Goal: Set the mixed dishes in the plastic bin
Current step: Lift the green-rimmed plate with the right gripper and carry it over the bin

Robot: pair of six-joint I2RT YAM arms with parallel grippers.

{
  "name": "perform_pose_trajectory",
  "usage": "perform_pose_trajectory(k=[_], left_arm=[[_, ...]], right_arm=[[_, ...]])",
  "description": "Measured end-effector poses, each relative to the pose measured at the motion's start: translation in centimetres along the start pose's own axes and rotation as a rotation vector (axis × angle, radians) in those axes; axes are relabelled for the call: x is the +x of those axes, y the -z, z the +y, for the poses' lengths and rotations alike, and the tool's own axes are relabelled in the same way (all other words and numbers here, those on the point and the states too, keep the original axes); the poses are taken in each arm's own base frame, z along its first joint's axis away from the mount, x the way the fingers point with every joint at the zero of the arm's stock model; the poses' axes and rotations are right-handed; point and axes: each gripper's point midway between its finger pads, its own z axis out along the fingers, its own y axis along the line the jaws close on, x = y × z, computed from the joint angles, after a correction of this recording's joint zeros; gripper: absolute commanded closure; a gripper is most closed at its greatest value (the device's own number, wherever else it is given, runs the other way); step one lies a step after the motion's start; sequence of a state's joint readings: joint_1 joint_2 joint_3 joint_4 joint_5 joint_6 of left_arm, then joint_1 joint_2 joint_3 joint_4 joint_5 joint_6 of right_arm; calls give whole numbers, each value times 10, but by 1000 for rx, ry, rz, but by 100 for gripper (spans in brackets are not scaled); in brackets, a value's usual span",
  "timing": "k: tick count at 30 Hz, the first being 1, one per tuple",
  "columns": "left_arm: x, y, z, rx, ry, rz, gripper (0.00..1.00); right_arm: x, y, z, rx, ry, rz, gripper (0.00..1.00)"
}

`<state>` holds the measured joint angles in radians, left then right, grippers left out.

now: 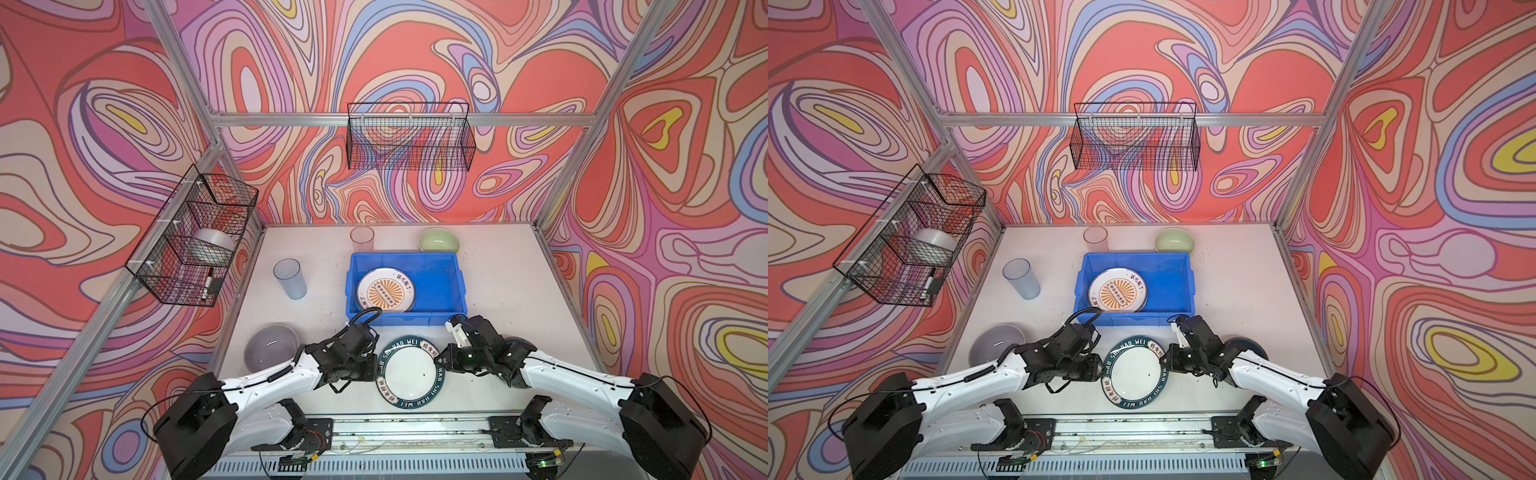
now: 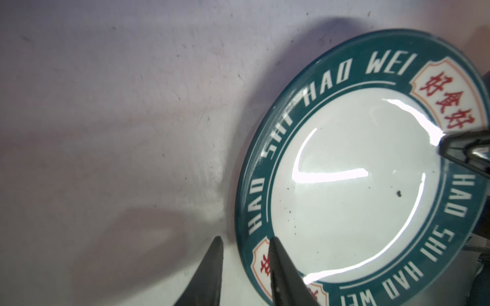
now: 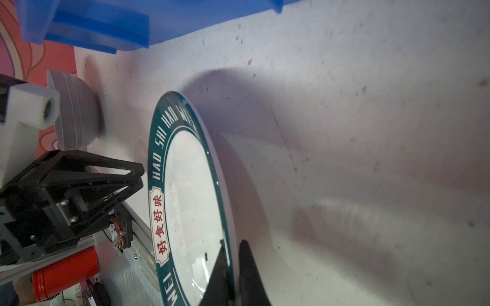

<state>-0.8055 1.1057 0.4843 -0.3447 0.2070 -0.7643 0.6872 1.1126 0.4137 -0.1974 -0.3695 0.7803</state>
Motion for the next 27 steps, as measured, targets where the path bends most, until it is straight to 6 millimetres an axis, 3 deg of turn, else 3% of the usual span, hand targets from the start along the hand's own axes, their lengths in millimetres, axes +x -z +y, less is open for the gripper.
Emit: perform_pose_trajectory(k=[4, 8, 15, 20, 27], left_arm=[[-14, 23, -1, -5, -2, -48, 50], [-32, 48, 10, -28, 42, -105, 45], [-47, 70, 21, -70, 70, -144, 44], [-65, 86, 19, -87, 78, -188, 44], [-85, 103, 16, -127, 55, -231, 46]], right_arm=[[2, 5, 0, 17, 2, 12, 100], [-2, 12, 7, 38, 16, 27, 100], [-33, 38, 60, -31, 119, -6, 100], [-53, 49, 84, -34, 173, -21, 100], [-87, 59, 80, 3, 163, -67, 100]])
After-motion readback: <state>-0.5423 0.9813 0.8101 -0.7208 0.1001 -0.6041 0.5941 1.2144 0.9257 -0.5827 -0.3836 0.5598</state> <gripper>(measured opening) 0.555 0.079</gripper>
